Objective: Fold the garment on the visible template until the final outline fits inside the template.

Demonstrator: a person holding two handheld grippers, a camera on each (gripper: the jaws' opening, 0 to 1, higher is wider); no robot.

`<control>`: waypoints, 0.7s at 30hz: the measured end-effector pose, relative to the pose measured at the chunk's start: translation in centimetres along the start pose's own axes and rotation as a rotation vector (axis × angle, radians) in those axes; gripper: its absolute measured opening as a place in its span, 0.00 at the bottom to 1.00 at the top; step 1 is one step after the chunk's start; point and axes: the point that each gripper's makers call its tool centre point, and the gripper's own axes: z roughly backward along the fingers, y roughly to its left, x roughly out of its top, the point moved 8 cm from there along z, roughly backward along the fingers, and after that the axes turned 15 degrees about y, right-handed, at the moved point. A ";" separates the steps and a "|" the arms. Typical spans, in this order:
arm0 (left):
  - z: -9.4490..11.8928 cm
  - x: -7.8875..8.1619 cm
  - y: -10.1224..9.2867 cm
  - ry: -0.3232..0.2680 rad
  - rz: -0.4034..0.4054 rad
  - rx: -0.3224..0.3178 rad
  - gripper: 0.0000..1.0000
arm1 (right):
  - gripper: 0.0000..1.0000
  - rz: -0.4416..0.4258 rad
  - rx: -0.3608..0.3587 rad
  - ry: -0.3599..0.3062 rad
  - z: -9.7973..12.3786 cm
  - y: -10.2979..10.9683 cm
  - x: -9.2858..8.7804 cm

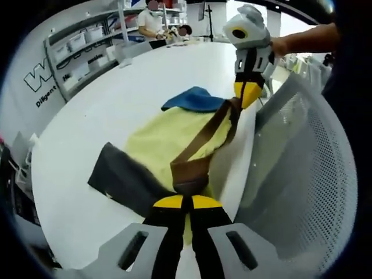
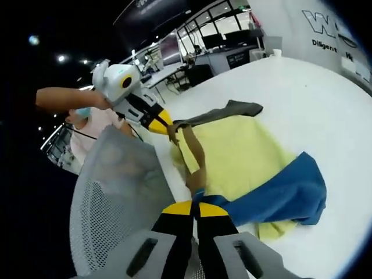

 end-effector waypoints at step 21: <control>3.9 0.5 -1.4 -0.073 0.014 -0.081 0.04 | 0.00 0.011 0.069 0.002 2.7 3.1 0.5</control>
